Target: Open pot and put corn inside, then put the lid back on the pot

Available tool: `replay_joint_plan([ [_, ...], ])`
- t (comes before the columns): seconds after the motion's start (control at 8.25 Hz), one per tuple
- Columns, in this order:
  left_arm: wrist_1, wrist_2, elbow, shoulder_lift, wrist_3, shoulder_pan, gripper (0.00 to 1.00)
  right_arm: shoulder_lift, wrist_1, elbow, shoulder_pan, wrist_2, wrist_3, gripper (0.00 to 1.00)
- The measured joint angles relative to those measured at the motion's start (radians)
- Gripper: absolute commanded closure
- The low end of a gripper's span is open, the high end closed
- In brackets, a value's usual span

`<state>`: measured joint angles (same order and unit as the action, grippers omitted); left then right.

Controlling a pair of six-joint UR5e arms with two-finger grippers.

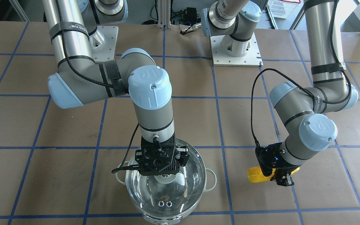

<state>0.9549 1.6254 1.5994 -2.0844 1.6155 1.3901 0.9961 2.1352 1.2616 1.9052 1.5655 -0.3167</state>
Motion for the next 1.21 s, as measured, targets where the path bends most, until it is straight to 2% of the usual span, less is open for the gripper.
replay_joint_plan([
  [0.24, 0.013, 0.004, 0.001, 0.067, -0.005, 0.010, 1.00, 0.018, -0.005, -0.006, 0.000, -0.001, 0.005, 0.52],
  [0.48, 0.019, -0.017, 0.003, 0.136, -0.021, 0.023, 1.00, 0.072, -0.064, -0.003, -0.001, -0.007, 0.022, 0.52],
  [0.85, 0.018, -0.062, 0.003, 0.222, -0.108, 0.063, 1.00, 0.197, -0.226, 0.016, -0.020, -0.002, 0.045, 0.48],
  [1.21, -0.040, -0.065, 0.001, 0.249, -0.255, 0.192, 1.00, 0.383, -0.453, 0.082, -0.162, -0.004, 0.188, 0.48],
])
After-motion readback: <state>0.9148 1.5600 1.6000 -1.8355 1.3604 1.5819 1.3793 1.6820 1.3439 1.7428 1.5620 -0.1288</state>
